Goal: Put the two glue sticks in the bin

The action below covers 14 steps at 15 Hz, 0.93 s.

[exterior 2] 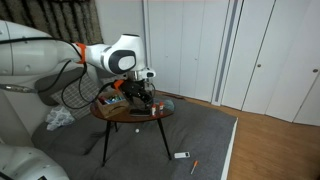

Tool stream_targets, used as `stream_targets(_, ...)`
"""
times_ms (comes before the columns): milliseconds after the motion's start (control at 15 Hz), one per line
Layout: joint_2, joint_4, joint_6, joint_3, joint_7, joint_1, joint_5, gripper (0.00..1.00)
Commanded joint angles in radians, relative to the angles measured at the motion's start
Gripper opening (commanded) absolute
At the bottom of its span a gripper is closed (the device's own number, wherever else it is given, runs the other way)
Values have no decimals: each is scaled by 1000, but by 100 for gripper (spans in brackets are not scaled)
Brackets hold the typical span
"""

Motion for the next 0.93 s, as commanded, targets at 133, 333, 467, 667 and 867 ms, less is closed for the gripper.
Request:
stream_targets(133, 114, 48, 77, 9, -58, 43, 61, 100)
stream_targets(333, 198, 87, 119, 12, -83, 56, 68, 100)
stream_targets(467, 259, 122, 149, 13, -93, 54, 68, 100)
stream_targets(667, 334, 155, 210, 23, -106, 50, 67, 100)
stream_targets(867, 397, 176, 289, 32, -121, 47, 74, 100)
